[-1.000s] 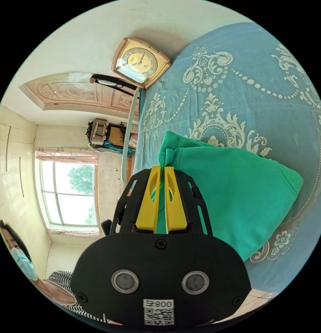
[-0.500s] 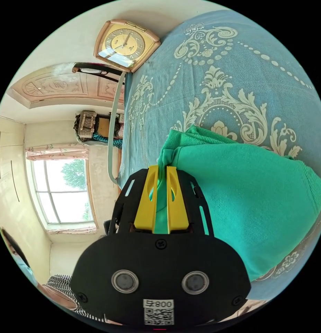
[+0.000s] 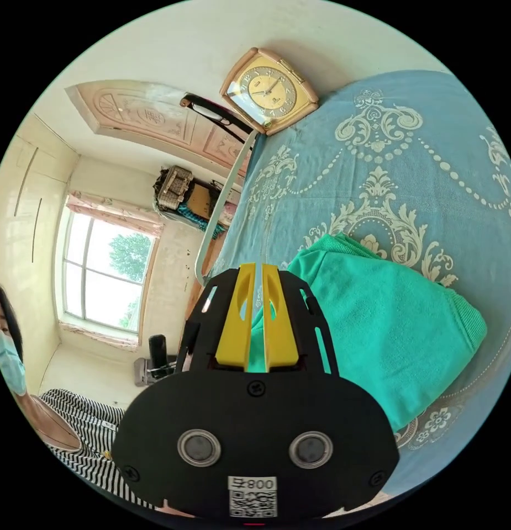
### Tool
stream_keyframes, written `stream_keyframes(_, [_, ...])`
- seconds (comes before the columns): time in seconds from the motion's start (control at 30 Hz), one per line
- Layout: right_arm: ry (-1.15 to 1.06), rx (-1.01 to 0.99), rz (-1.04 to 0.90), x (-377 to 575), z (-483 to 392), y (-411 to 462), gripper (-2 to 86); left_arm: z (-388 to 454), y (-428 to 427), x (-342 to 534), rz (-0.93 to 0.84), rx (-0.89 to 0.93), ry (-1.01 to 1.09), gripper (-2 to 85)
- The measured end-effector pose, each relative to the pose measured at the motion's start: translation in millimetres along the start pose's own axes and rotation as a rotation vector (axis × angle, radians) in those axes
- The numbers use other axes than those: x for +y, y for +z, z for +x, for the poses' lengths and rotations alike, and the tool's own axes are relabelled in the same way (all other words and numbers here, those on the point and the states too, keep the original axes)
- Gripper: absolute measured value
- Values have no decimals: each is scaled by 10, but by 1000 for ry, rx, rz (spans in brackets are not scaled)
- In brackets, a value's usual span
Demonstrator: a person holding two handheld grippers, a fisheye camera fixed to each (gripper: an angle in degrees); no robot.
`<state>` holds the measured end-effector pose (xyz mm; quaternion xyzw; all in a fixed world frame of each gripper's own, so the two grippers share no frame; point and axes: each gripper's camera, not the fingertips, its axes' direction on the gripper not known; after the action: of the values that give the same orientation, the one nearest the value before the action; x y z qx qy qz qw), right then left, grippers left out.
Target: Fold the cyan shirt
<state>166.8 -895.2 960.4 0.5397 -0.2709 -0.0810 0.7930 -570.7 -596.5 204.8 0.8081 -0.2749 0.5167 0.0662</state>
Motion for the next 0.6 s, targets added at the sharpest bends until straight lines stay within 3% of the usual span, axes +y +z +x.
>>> stream_keyframes(0.1, [-27,78,-141,136,56,323,4,164,164,-132,-54,-53,84,2])
stream_keyframes(0.27, [-17,270,-342,267,311,900,2,129,505,-296,-168,-309,88,2])
stream_keyframes(0.6, [-136,196,-205,835,-49,368,1,120,455,-259,-136,-317,85,2])
